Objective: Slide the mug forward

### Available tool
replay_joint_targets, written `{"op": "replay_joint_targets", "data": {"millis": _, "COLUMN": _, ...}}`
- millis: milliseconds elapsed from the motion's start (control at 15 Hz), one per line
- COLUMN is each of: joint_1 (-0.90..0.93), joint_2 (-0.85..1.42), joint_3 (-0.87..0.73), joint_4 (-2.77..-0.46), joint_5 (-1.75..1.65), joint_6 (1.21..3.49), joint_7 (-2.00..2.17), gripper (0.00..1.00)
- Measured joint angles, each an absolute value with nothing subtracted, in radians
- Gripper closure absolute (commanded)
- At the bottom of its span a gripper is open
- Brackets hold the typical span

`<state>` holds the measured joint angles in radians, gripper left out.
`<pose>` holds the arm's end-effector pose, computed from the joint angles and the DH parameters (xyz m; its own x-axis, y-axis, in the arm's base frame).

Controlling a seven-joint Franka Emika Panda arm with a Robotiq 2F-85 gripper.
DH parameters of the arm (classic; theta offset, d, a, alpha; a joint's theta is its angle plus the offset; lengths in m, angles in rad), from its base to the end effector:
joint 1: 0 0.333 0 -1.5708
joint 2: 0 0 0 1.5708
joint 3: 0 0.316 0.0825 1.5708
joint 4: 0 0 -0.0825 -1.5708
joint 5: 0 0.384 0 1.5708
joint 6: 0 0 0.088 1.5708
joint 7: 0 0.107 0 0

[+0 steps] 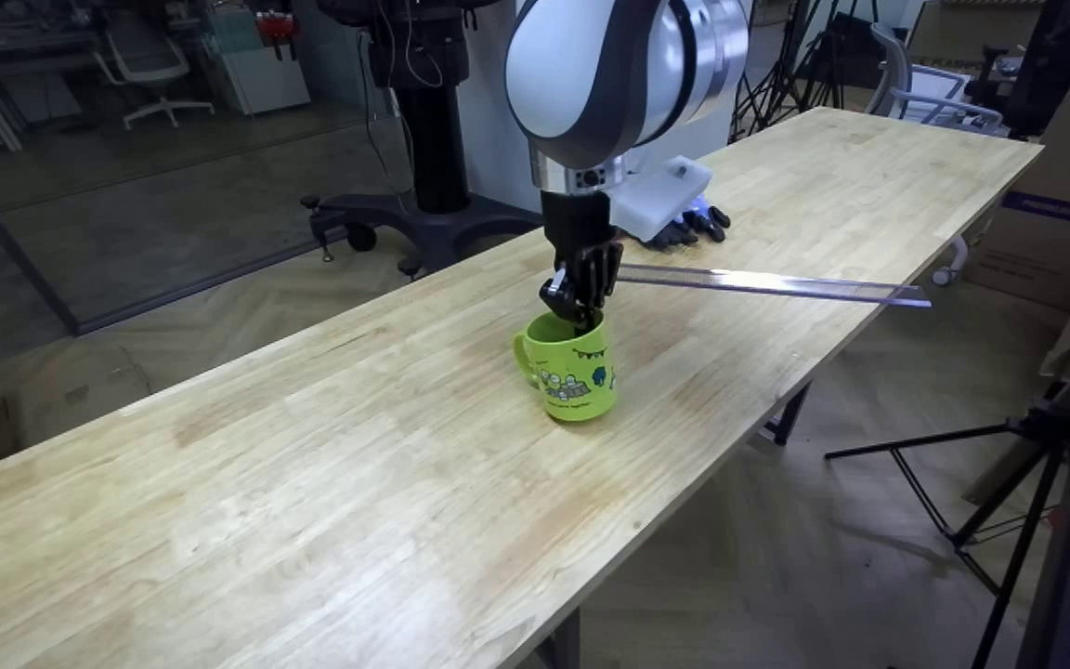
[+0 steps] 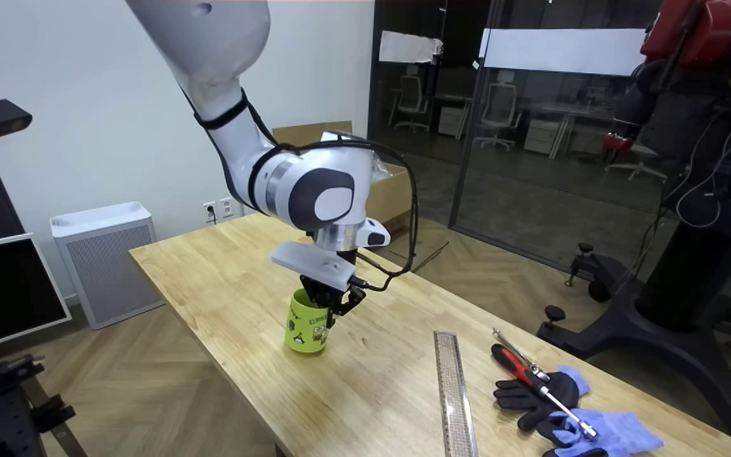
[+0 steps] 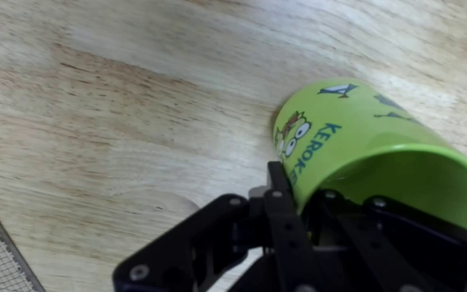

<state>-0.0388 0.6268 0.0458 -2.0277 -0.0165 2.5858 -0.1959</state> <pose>0.5854 0.0048 0.1274 0.9760 0.2085 -0.0628 0.2068 -0.9779 -0.0320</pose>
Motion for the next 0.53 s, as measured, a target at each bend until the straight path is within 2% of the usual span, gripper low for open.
{"op": "replay_joint_targets", "data": {"millis": 133, "joint_1": -0.039, "joint_2": 0.627, "joint_3": 0.047, "joint_4": -2.029, "joint_5": -0.016, "joint_6": 2.586, "joint_7": -0.196, "gripper": 0.97}}
{"op": "replay_joint_targets", "data": {"millis": 200, "joint_1": -0.039, "joint_2": 0.626, "joint_3": 0.047, "joint_4": -2.029, "joint_5": -0.017, "joint_6": 2.586, "joint_7": -0.195, "gripper": 0.9}}
{"op": "replay_joint_targets", "data": {"millis": 533, "joint_1": -0.038, "joint_2": 0.625, "joint_3": 0.046, "joint_4": -2.032, "joint_5": -0.017, "joint_6": 2.587, "joint_7": -0.192, "gripper": 0.9}}
